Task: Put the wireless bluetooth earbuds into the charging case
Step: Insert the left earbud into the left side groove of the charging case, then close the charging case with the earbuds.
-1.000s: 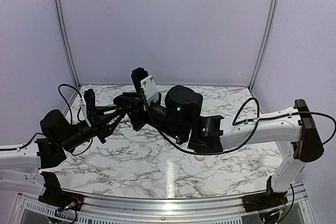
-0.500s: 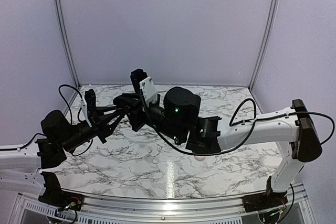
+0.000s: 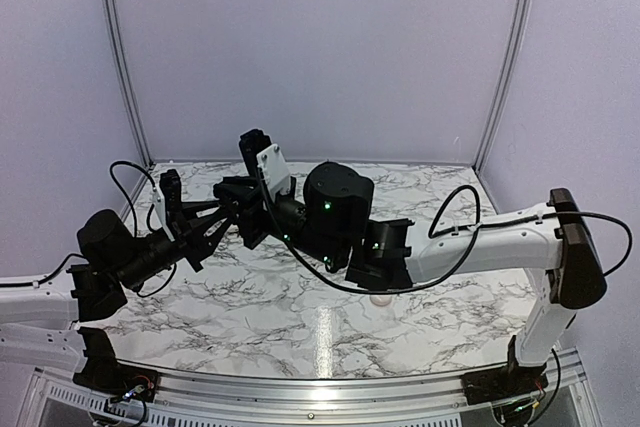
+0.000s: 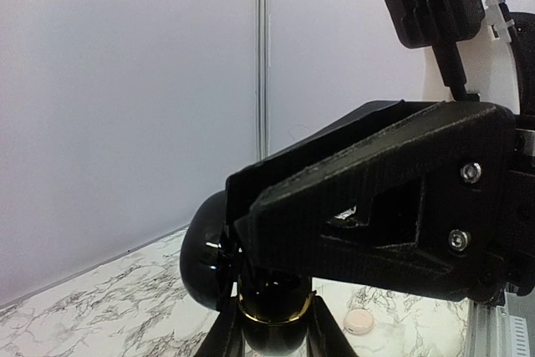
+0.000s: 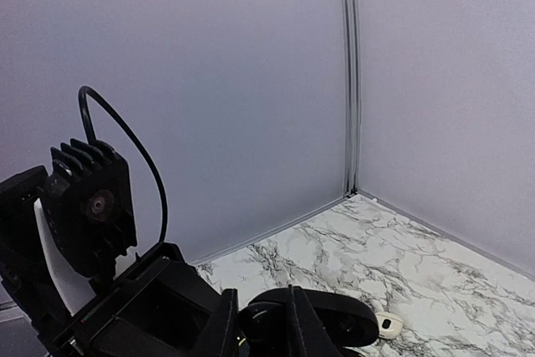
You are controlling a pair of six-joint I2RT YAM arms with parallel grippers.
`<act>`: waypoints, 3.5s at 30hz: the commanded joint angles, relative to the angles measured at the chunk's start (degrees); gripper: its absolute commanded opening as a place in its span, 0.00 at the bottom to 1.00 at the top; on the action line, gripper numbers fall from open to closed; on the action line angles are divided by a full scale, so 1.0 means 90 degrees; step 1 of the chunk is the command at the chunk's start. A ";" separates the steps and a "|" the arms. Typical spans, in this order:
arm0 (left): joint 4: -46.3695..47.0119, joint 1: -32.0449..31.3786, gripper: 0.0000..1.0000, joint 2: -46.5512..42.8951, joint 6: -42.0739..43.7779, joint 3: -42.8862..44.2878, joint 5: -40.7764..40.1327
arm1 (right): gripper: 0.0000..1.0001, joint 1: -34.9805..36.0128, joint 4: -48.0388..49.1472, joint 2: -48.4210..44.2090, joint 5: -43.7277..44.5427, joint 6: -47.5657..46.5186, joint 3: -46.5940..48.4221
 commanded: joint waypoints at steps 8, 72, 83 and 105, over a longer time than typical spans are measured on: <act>0.0471 -0.0016 0.00 -0.0101 0.0197 0.0029 -0.0033 | 0.02 -0.0019 -0.0493 0.0175 0.0190 0.0072 0.0193; 0.0442 -0.0012 0.00 0.0116 0.0063 0.0102 0.0221 | 0.43 -0.0022 -0.0948 0.0003 0.0738 -0.0504 0.0715; 0.0198 -0.0007 0.00 -0.0027 0.0050 0.0042 0.0437 | 0.52 -0.0305 -0.1500 -0.0941 -0.0399 -0.0755 0.0255; -0.0216 -0.0012 0.00 0.0119 -0.0296 0.0327 0.2100 | 0.65 -0.1426 -0.3729 -0.1399 -0.4302 -0.0882 0.0392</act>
